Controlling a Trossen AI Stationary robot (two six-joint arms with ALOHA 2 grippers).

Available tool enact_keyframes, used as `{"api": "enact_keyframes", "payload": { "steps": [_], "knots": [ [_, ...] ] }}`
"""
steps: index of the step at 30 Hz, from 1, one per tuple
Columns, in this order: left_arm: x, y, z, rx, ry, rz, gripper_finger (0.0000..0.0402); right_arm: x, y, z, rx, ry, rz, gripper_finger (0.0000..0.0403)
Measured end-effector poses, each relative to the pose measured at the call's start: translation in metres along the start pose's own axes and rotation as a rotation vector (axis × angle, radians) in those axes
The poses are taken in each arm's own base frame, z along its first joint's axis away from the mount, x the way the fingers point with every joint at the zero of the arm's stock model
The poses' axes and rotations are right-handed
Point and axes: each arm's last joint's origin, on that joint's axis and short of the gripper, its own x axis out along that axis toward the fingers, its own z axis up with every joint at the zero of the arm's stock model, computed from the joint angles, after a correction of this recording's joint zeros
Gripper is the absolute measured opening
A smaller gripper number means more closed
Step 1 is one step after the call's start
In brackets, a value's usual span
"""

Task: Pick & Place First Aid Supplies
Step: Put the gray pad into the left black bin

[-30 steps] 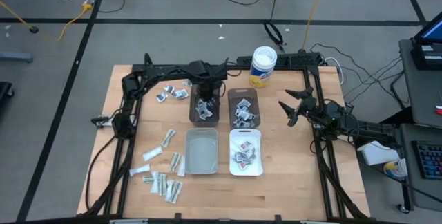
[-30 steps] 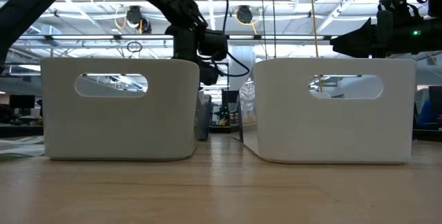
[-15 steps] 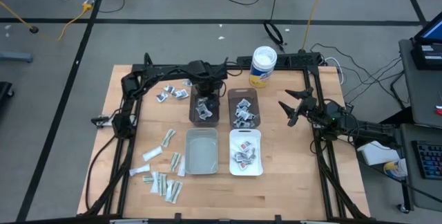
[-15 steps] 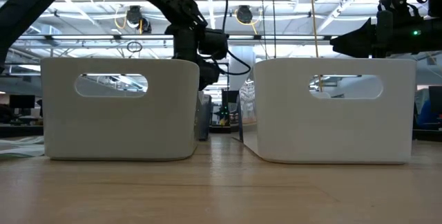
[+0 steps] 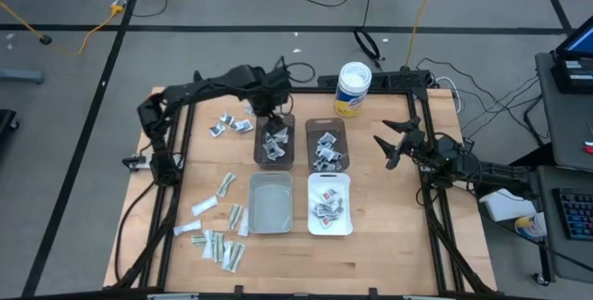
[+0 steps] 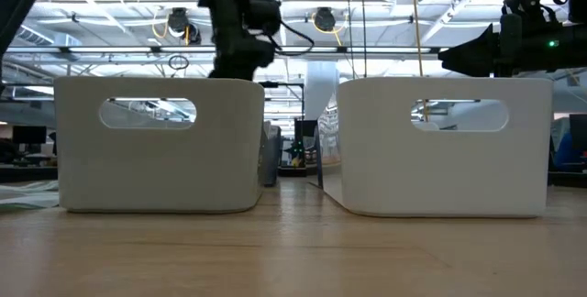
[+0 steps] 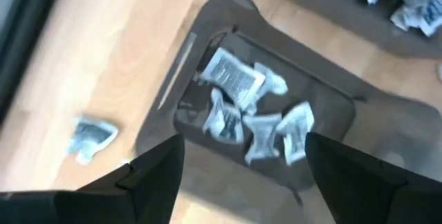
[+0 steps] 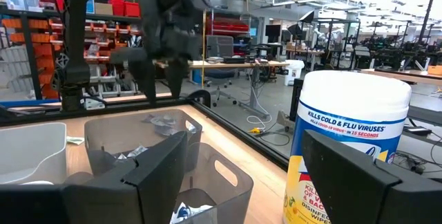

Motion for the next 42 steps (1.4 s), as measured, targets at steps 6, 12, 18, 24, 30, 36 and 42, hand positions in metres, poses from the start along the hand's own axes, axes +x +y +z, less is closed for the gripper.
{"api": "enact_keyframes", "payload": {
  "steps": [6, 12, 18, 24, 30, 36, 42],
  "knots": [
    [-0.026, 0.009, -0.017, -0.032, 0.018, 0.008, 0.0285, 0.000, 0.000, 0.000, 0.000, 0.000, 0.000, 0.0279],
    [-0.017, 0.009, -0.028, -0.021, 0.056, 0.005, 0.0279, 0.000, 0.000, 0.000, 0.000, 0.000, 0.000, 0.0279],
    [-0.002, 0.033, -0.040, -0.089, 0.061, 0.023, 0.0290, 0.000, 0.000, 0.000, 0.000, 0.000, 0.000, 0.0279],
    [0.006, 0.063, -0.048, -0.179, 0.075, 0.034, 0.0300, 0.000, 0.000, 0.000, 0.000, 0.000, 0.000, 0.0279],
    [0.013, 0.086, -0.058, -0.233, 0.105, 0.039, 0.0296, 0.000, 0.000, 0.000, 0.000, 0.000, 0.000, 0.0279],
    [0.015, 0.099, -0.068, -0.275, 0.123, 0.044, 0.0298, 0.000, 0.000, 0.000, 0.000, 0.000, 0.000, 0.0279],
    [0.019, 0.099, -0.075, -0.285, 0.119, 0.045, 0.0299, 0.000, 0.000, 0.000, 0.000, 0.000, 0.000, 0.0279]
  ]
}}
